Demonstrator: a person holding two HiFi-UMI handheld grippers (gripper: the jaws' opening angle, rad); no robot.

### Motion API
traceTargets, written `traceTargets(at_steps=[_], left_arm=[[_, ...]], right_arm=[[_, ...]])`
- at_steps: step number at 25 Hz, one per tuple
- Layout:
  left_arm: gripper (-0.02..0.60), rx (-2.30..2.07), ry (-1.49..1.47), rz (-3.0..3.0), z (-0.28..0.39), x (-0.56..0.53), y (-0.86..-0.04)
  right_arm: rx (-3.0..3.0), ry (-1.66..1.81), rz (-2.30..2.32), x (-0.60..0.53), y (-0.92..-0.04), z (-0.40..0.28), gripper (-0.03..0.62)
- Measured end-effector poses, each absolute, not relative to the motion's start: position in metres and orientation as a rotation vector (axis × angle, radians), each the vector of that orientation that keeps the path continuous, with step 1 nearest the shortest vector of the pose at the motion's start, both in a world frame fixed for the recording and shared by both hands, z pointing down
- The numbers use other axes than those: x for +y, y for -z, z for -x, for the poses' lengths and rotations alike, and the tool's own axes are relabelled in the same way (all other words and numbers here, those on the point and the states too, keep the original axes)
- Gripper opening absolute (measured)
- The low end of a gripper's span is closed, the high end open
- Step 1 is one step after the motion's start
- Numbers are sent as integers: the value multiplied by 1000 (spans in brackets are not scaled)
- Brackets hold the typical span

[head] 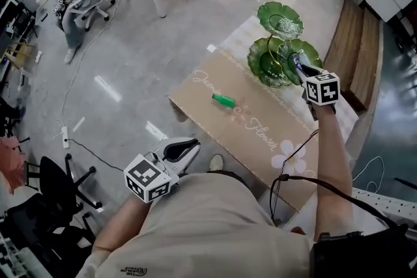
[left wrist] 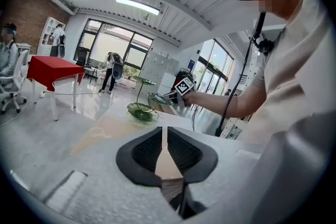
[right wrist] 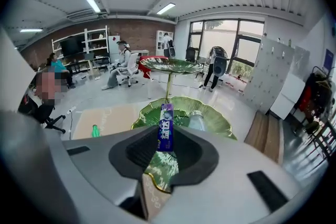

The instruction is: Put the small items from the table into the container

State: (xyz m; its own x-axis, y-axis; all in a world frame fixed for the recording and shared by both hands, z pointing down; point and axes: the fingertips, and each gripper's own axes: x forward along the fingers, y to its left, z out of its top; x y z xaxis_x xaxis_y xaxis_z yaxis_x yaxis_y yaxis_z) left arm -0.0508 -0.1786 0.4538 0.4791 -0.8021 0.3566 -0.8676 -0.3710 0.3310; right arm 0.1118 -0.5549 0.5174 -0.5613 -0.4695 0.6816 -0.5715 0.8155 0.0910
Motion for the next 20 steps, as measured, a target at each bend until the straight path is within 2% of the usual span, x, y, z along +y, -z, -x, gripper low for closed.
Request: traceTargets(at_steps=[13, 20], left_arm=[[28, -1441, -166, -2199, 80, -162, -454], [28, -1394, -173, -2245, 84, -158, -449]], right_arm=[[-2095, -232, -721, -573, -550, -107, 98], [-2108, -203, -775, -572, -535, -109, 130]])
